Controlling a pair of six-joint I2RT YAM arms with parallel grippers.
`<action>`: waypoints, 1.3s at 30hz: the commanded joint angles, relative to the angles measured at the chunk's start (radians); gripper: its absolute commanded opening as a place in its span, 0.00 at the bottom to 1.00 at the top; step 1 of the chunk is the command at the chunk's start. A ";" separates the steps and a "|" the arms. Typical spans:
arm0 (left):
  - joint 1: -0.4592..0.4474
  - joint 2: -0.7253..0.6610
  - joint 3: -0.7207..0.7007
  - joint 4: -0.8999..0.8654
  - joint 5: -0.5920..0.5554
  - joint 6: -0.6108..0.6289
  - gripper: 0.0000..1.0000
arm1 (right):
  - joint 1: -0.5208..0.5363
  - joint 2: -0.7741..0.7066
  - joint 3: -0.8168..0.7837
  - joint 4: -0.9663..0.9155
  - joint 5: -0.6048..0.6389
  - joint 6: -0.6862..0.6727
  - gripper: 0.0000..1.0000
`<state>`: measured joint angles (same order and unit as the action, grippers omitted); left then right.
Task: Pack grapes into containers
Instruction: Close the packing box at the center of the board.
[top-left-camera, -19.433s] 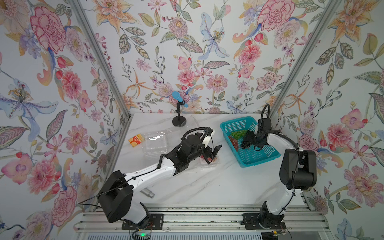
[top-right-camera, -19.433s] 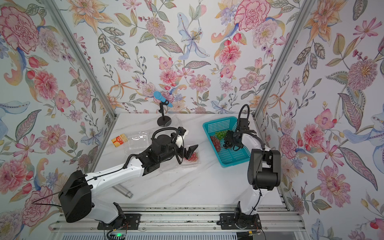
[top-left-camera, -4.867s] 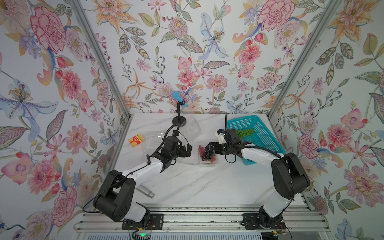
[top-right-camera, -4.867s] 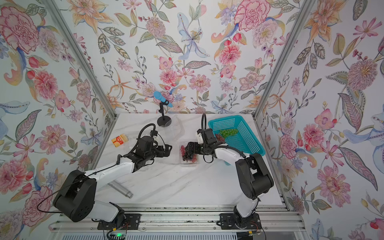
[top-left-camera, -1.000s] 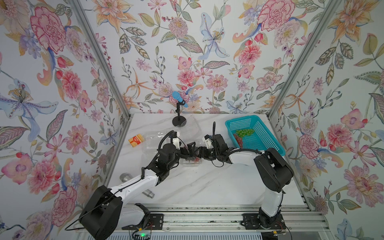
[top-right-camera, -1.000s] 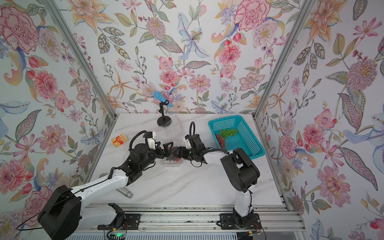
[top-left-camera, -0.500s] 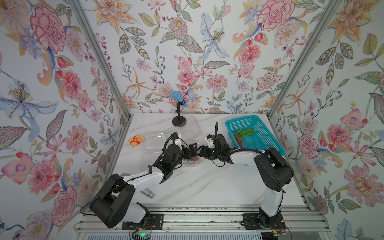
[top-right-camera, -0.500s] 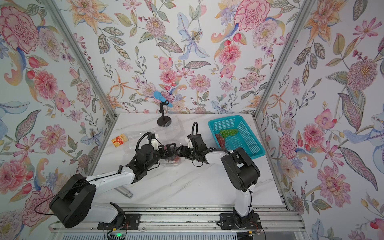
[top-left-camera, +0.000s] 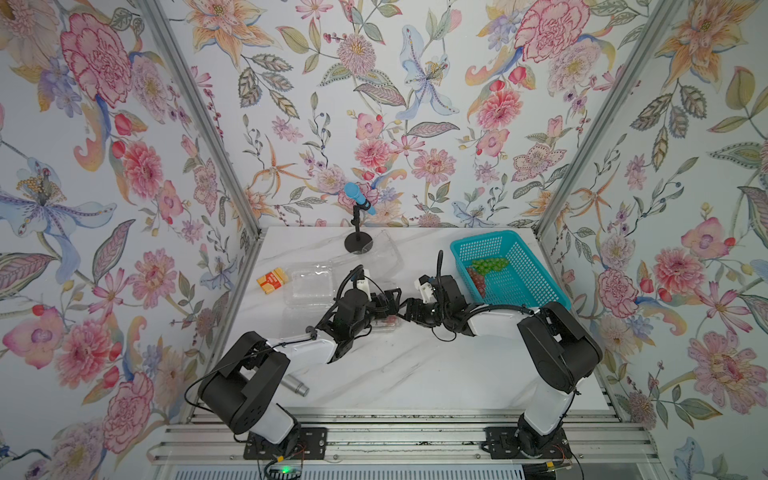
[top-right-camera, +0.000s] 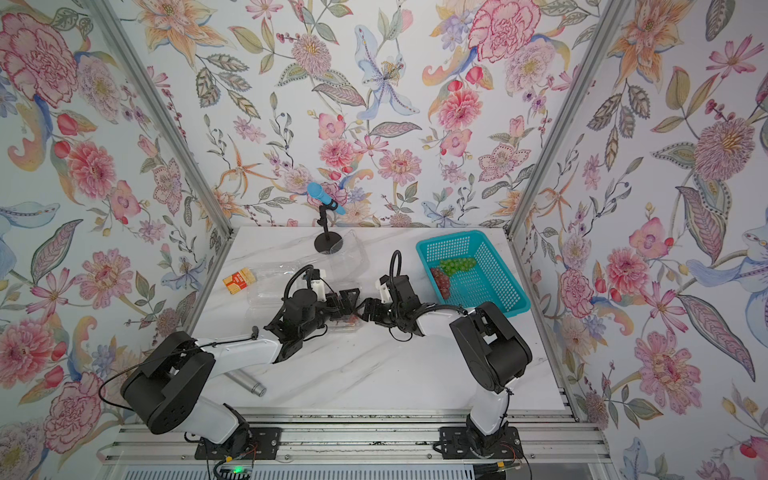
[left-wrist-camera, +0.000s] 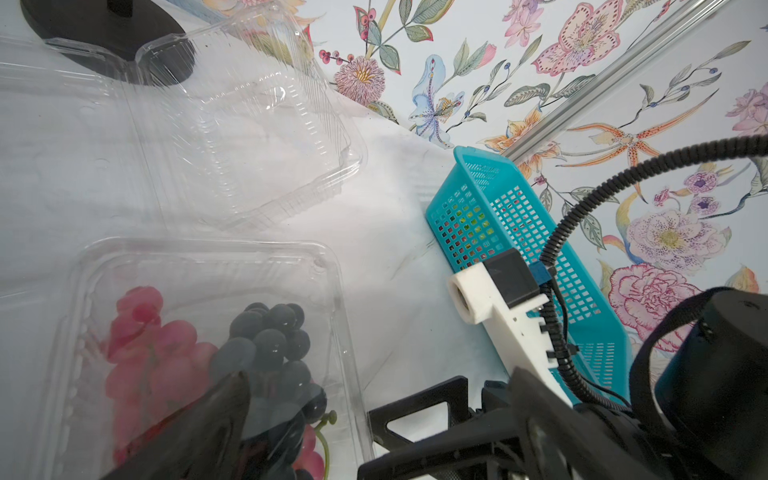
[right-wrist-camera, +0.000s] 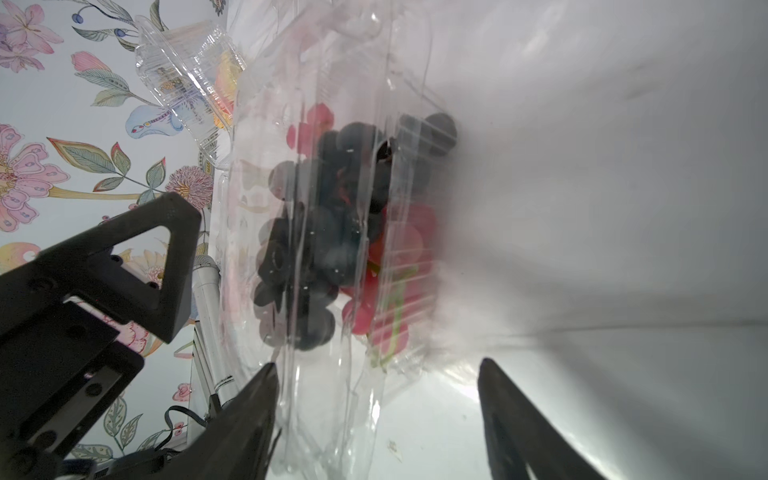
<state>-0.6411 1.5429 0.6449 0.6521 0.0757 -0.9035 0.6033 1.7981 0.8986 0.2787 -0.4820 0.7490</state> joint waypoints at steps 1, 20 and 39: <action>-0.006 0.014 0.020 0.037 0.017 -0.018 1.00 | 0.000 -0.040 -0.036 0.045 0.018 -0.002 0.73; -0.031 0.059 0.036 0.012 -0.006 0.010 1.00 | 0.096 -0.179 -0.326 0.424 0.147 0.077 0.73; -0.065 0.068 0.064 0.011 -0.013 -0.003 1.00 | 0.093 -0.077 -0.306 0.527 0.112 0.132 0.50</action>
<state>-0.6930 1.5963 0.6838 0.6670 0.0738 -0.9024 0.6971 1.7046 0.5793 0.7471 -0.3592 0.8608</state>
